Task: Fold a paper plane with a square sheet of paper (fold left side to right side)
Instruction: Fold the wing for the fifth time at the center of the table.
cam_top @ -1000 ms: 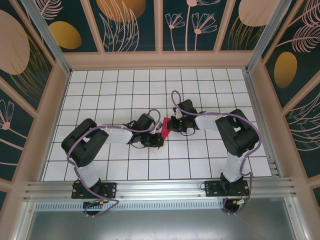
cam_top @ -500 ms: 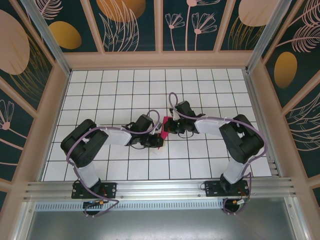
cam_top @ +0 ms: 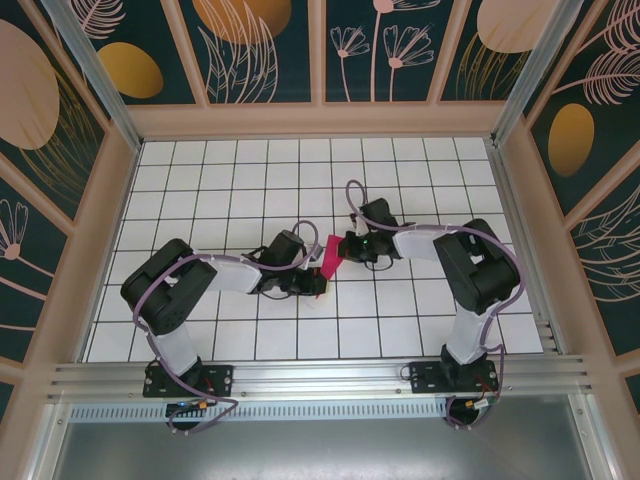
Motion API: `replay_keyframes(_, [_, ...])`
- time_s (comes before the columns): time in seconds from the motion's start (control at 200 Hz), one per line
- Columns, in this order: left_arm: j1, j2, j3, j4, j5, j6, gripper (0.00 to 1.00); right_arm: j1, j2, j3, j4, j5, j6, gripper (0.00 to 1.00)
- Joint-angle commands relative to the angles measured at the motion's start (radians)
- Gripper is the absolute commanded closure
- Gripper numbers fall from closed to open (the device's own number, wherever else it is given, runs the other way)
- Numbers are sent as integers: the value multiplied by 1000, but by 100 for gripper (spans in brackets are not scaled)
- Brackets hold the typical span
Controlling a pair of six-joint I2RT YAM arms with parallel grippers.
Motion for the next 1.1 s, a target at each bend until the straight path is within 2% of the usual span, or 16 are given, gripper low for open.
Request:
replay_keyframes(0.0, [-5, 80, -69, -107, -66, -1, 100, -59, 49, 33, -18, 50, -58, 98])
replay_keyframes(0.455, [-6, 54, -89, -67, -37, -11, 99, -197, 113, 133, -27, -6, -110, 97])
replay_keyframes(0.535, [-5, 21, -75, -66, -30, -12, 88, -199, 105, 144, -33, -11, -115, 96])
replay_keyframes(0.596, [-6, -7, -52, -81, -20, -9, 79, -205, 81, 141, -38, 2, -119, 92])
replay_keyframes(0.711, [-5, -91, 10, -105, 4, -7, 61, -225, -31, 107, -51, 81, -120, 77])
replay_keyframes(0.761, [-6, -133, 28, -108, 11, -7, 57, -234, -90, 94, -68, 122, -118, 69])
replay_keyframes(0.856, [-5, -222, 41, -114, 2, -4, 49, -232, -200, 81, -126, 179, -111, 61])
replay_keyframes(0.981, [-2, -356, 37, -167, -128, 11, 38, -189, -326, 34, -167, 218, -33, 54])
replay_keyframes(1.096, [-1, -477, 18, -218, -391, 6, 34, -72, -391, -28, -153, 275, 91, 45])
